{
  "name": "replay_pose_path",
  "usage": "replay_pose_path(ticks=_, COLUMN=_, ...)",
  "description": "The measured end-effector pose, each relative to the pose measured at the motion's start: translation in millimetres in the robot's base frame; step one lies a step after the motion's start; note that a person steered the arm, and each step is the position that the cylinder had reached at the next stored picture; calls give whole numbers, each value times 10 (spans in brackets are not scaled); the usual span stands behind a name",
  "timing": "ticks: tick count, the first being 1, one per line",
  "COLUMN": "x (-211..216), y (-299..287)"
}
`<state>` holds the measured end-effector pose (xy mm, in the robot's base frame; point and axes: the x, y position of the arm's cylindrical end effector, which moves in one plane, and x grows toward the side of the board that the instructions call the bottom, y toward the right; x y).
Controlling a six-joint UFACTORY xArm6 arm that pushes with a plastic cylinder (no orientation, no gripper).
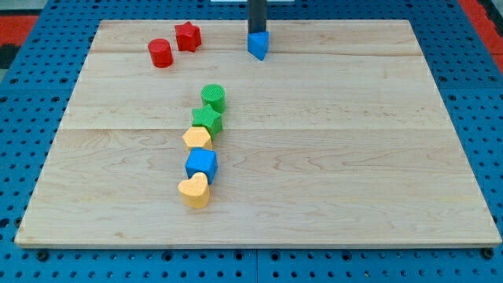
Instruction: Move blue triangle above green circle
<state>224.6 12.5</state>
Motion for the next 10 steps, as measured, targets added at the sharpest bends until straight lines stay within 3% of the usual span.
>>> replay_pose_path(ticks=2, x=88, y=362)
replay_pose_path(ticks=5, x=239, y=-574)
replay_pose_path(ticks=6, x=251, y=-606)
replay_pose_path(ticks=9, x=978, y=-638)
replay_pose_path(ticks=10, x=841, y=-557)
